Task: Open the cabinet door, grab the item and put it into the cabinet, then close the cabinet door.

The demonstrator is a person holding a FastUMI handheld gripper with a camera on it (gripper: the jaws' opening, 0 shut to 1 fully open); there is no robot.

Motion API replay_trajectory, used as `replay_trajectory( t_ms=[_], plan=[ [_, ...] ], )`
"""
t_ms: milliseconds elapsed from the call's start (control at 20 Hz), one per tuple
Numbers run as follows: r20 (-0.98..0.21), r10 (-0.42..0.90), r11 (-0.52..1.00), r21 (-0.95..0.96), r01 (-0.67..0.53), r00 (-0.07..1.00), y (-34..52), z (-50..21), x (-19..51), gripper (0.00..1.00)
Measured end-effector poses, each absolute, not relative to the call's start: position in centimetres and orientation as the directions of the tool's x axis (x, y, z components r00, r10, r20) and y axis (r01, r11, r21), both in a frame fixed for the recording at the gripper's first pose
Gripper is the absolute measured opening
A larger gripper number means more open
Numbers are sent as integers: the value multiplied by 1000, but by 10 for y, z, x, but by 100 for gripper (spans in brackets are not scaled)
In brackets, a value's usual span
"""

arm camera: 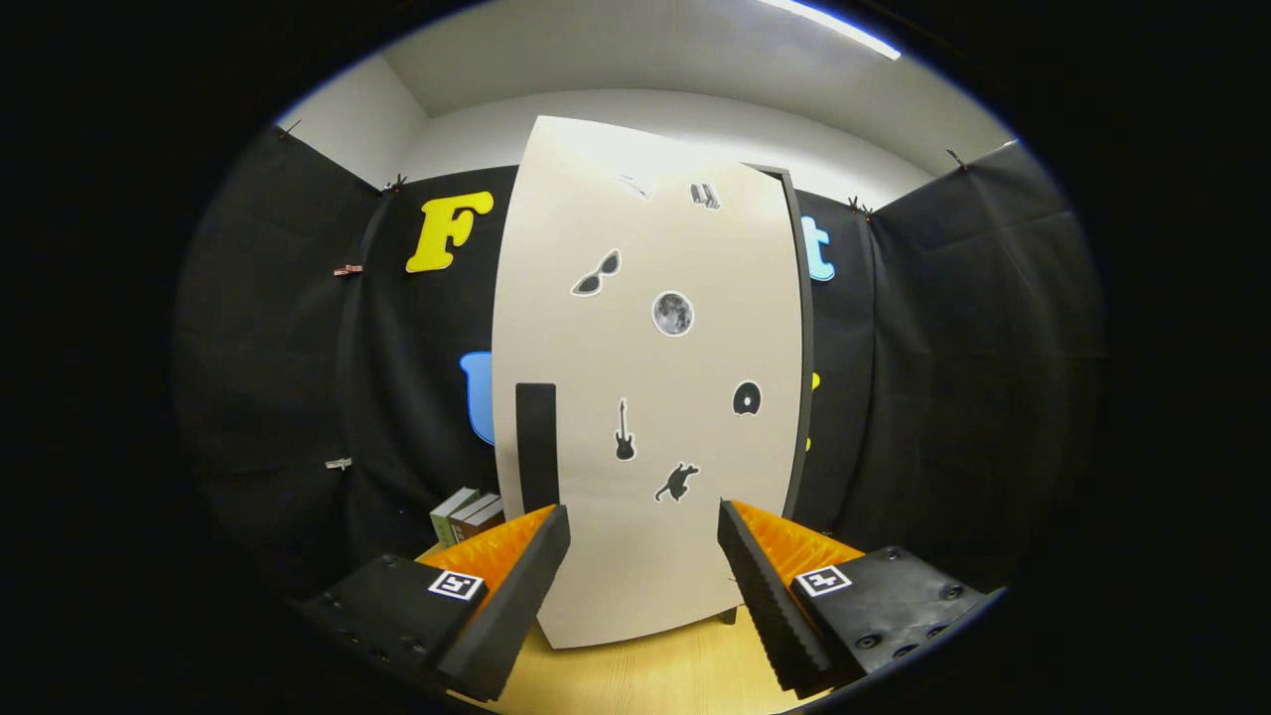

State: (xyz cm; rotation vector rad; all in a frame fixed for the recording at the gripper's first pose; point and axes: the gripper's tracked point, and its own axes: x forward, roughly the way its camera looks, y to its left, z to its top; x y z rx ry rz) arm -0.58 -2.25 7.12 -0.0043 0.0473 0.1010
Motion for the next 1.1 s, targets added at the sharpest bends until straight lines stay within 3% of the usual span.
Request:
replay_trajectory(
  t_ms=[1100],
  plan=[
    [-36, 120, 993, -15, -121, 992, -32, 78, 9, 98]
  ],
)
